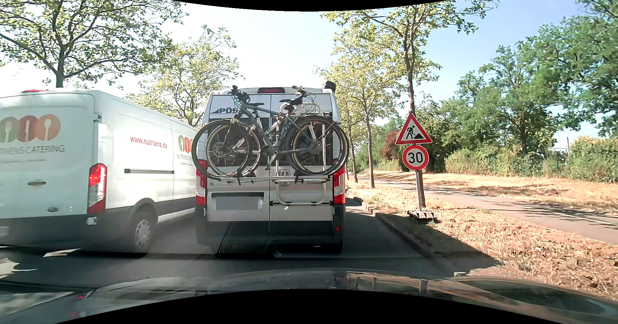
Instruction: Follow the waypoints while adhering to traffic rules and regulations
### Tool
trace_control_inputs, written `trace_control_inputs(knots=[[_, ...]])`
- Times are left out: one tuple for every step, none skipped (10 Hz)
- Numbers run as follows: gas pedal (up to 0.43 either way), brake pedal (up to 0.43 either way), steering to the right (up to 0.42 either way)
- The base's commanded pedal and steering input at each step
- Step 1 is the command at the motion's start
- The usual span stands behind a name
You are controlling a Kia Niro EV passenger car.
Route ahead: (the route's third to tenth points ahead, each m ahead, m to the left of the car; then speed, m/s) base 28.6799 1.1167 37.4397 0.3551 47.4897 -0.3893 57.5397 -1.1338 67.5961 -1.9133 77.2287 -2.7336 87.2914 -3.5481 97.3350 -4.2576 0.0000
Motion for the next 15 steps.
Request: trace_control_inputs(knots=[[0.000, 0.220, -0.016], [0.000, 0.220, -0.016], [0.000, 0.220, -0.016], [0.000, 0.220, -0.016], [0.000, 0.220, -0.016], [0.000, 0.220, -0.016], [0.000, 0.220, -0.016], [0.000, 0.220, -0.016], [0.000, 0.220, -0.016], [0.000, 0.220, -0.016], [0.000, 0.220, -0.016], [0.000, 0.220, -0.016], [0.000, 0.213, -0.016], [0.000, 0.220, -0.016], [0.000, 0.220, -0.016]])
